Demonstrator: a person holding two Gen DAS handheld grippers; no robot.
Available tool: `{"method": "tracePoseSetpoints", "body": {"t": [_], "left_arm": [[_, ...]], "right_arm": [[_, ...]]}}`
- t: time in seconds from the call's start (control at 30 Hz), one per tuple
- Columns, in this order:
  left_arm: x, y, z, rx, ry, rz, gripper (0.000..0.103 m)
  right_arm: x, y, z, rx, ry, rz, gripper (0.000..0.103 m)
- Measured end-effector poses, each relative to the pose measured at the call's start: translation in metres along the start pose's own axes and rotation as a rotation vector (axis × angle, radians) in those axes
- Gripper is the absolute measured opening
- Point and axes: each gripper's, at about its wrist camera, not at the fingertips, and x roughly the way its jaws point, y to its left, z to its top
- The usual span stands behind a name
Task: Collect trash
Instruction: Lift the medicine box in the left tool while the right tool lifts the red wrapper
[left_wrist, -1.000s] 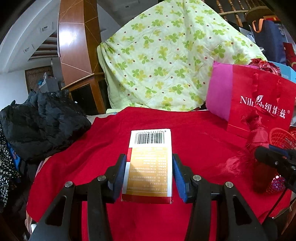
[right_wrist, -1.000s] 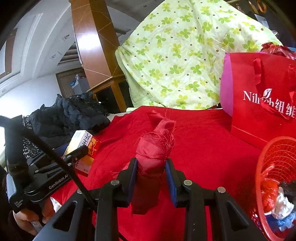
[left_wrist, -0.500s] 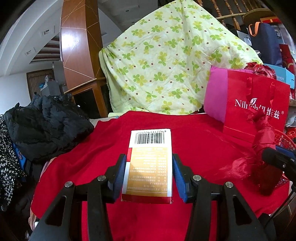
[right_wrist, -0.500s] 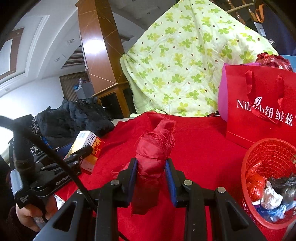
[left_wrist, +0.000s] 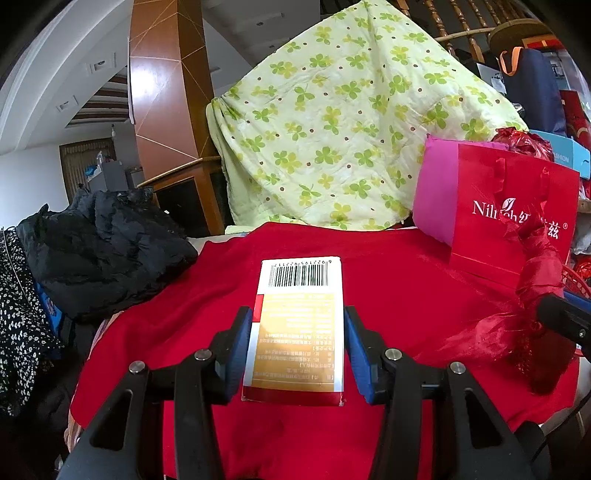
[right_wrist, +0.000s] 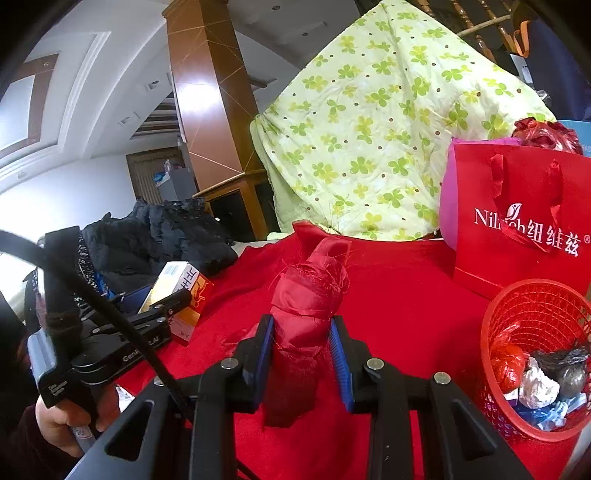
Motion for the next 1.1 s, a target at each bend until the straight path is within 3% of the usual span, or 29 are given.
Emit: {"method": "tracePoseSetpoints", "body": {"t": [1.1], "left_arm": [[0.0011,0.0035,-0.0037,0.002,0.01,0.002,0.051]], "right_arm": [[-0.009,-0.0061,0.0028,-0.004,-0.023,0.007,0.033]]}}
